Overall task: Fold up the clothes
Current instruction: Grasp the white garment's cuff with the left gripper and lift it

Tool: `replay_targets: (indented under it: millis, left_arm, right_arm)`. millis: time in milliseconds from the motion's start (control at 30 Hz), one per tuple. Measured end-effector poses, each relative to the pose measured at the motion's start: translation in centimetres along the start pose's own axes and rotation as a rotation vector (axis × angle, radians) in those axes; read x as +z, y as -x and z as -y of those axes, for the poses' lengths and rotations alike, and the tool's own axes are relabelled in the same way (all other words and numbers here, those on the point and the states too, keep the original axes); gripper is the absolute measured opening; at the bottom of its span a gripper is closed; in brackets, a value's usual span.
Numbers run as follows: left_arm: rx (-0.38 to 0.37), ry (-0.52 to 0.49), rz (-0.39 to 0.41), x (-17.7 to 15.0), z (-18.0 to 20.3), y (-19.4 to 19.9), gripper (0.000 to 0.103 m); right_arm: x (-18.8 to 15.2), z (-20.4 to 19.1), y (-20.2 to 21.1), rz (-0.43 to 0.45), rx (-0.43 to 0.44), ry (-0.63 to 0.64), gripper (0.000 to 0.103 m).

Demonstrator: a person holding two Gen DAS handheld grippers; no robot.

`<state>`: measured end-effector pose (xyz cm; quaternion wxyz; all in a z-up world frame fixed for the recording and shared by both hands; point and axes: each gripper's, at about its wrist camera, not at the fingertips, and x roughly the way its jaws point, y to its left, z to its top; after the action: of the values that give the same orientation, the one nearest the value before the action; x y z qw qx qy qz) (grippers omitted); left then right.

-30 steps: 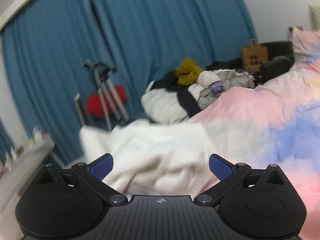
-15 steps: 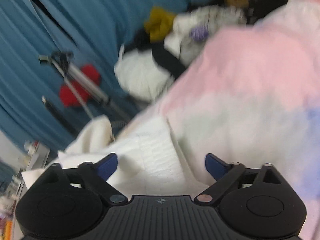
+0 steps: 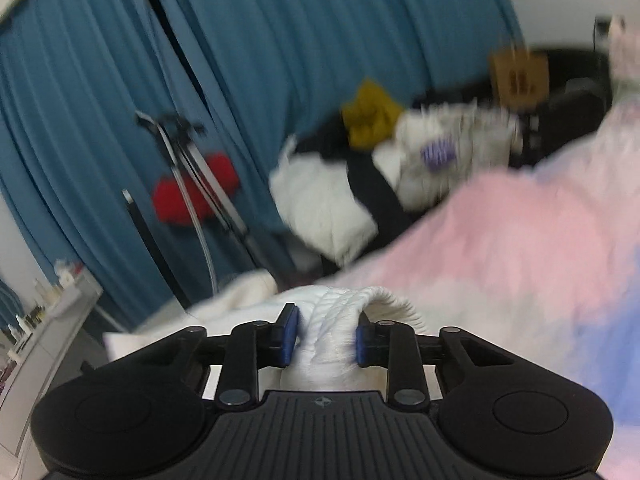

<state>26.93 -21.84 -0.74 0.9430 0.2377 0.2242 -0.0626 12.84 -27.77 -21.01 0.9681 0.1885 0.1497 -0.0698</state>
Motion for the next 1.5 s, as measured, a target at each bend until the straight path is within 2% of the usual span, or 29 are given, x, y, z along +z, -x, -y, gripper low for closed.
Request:
replay_targets:
  millis: [200,300,433,500,600,667,800,867,967,1067,1167,1233,1267,1333,1367,1400,1433,1467,1500]
  left_arm:
    - [0.01,0.186,0.123,-0.6,-9.1,9.3,0.014]
    - [0.044,0.336,0.167,-3.1,-15.2,13.1,0.012]
    - [0.106,0.51,0.188,-8.8,-22.7,15.9,0.008]
    - [0.127,0.596,0.161,-12.7,-25.3,15.7,0.009]
    - [0.166,0.681,0.068,-17.9,-27.8,13.5,0.009]
    - [0.169,0.711,0.002,-20.2,-29.1,11.9,0.009]
    - [0.189,0.761,-0.053,-23.9,-31.5,10.8,0.009]
    - [0.202,0.75,-0.051,-24.8,-31.9,10.2,0.009]
    - [0.231,0.686,-0.057,-26.0,-30.4,10.0,0.009]
    - [0.24,0.652,-0.07,-25.8,-29.7,7.6,0.009]
    - [0.25,0.646,-0.081,-25.7,-29.4,6.1,0.01]
    - [0.25,0.649,-0.088,-25.8,-29.5,5.7,0.01]
    - [0.249,0.651,-0.091,-25.9,-29.5,5.5,0.011]
    - [0.239,0.654,-0.088,-26.1,-29.6,5.4,0.012]
    - [0.23,0.652,-0.084,-26.1,-29.6,5.5,0.013]
    - [0.219,0.642,-0.082,-26.1,-29.5,5.8,0.021]
    - [0.205,0.634,-0.084,-26.2,-29.4,6.2,0.026]
    - [0.184,0.623,-0.088,-26.2,-29.4,6.6,0.039]
    - [0.165,0.605,-0.094,-26.2,-29.2,7.1,0.051]
  right_arm:
    - [0.0,-1.6,2.0,0.024,0.089,0.038,0.103]
    - [-0.1,-3.1,3.3,0.029,0.162,0.078,0.103]
    - [-0.4,-5.6,4.9,0.015,0.24,0.154,0.103]
    - [-0.7,-7.1,5.6,-0.001,0.275,0.193,0.103]
    - [-1.7,-9.3,5.8,-0.05,0.3,0.244,0.103]
    - [-2.5,-10.6,5.4,-0.094,0.328,0.256,0.103]
    - [-4.3,-12.8,4.6,-0.183,0.374,0.242,0.103]
    - [-5.3,-14.1,4.4,-0.219,0.403,0.266,0.103]
    - [-7.1,-16.4,3.9,-0.273,0.461,0.308,0.103]
    - [-8.7,-18.4,3.5,-0.312,0.504,0.383,0.103]
    - [-10.3,-19.8,2.8,-0.363,0.519,0.437,0.094]
    - [-10.9,-20.0,2.4,-0.374,0.512,0.437,0.082]
    - [-10.8,-19.8,2.1,-0.37,0.502,0.429,0.066]
    - [-10.1,-19.1,1.4,-0.354,0.493,0.394,0.062]
    - [-9.6,-18.5,1.2,-0.348,0.498,0.363,0.052]
    - [-9.1,-18.1,1.1,-0.346,0.515,0.332,0.039]
    - [-8.6,-17.6,1.0,-0.351,0.537,0.302,0.032]
    - [-8.2,-17.3,0.9,-0.357,0.55,0.28,0.023]
    - [-7.8,-17.0,1.0,-0.358,0.554,0.263,0.021]
